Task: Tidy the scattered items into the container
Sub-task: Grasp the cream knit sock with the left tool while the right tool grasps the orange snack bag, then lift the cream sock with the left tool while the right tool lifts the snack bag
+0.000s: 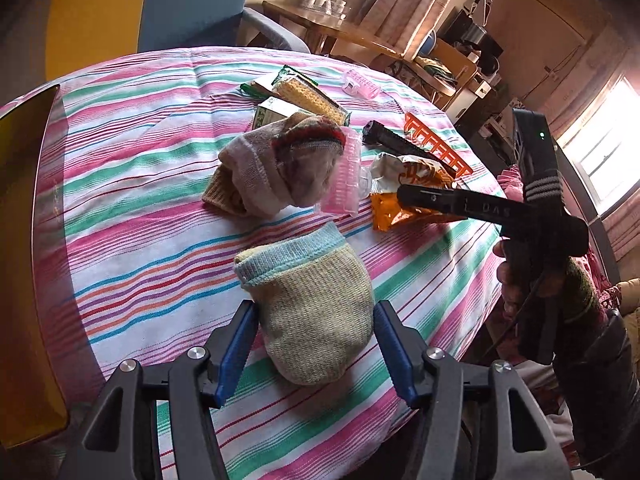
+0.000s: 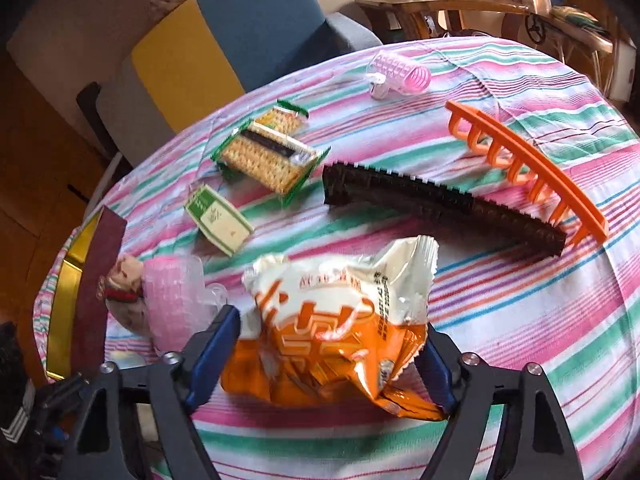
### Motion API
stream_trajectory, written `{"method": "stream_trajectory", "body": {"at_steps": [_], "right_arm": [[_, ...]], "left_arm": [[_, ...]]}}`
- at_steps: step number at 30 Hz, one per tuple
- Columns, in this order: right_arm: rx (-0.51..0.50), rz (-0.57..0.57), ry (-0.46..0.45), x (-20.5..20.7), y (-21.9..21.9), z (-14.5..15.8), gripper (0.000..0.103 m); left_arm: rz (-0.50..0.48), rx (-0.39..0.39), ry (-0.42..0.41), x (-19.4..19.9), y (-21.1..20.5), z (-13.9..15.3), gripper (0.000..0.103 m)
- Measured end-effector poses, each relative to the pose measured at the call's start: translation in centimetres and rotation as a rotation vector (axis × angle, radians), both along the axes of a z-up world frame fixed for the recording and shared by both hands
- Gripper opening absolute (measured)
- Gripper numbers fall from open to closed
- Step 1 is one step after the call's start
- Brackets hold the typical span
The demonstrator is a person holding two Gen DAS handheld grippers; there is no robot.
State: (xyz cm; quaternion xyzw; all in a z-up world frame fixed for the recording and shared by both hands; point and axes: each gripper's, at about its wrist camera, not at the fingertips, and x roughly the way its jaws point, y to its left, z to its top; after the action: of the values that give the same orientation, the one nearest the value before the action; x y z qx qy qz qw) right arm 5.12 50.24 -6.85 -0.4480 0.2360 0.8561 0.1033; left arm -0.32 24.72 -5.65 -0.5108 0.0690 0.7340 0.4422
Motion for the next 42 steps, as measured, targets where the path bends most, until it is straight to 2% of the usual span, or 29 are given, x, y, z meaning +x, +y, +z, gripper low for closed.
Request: {"method": "stream_trajectory", "body": {"at_steps": [6, 10, 12, 15, 21, 26, 32, 42], "right_arm": [[-0.04, 0.033, -0.023, 2.7, -2.8, -0.1, 0.071], [-0.107, 0.039, -0.025, 4.5, -4.7, -0.1, 0.075], [-0.099, 0.073, -0.036, 5.1, -5.9, 0.0, 0.079], [-0.038, 0.142, -0.04, 6.3, -7.3, 0.8, 0.081], [0.163, 0.226, -0.003, 8.2, -7.0, 3.7, 0.081], [0.257, 0.341, -0.039, 5.5, -6.6, 3.9, 0.081], [0.28, 0.497, -0.118, 2.3, -6.7, 2.4, 0.081], [0.211, 0.472, -0.129, 1.5, -6.8, 0.6, 0.08]], "left_arm": [[-0.001, -0.001, 0.011, 1.0, -1.3, 0.1, 0.061], [0.014, -0.001, 0.004, 1.2, -2.2, 0.1, 0.061], [0.023, -0.003, 0.002, 1.2, -2.7, 0.1, 0.061], [0.032, -0.003, 0.011, 1.2, -3.4, 0.2, 0.062], [0.042, 0.048, -0.016, 0.8, -3.8, 0.6, 0.067], [0.045, 0.04, -0.017, 0.8, -3.4, 0.6, 0.067], [0.044, 0.015, -0.007, 0.7, -2.6, 0.3, 0.067], [0.054, -0.01, 0.011, 0.0, -1.9, 0.1, 0.067]]}}
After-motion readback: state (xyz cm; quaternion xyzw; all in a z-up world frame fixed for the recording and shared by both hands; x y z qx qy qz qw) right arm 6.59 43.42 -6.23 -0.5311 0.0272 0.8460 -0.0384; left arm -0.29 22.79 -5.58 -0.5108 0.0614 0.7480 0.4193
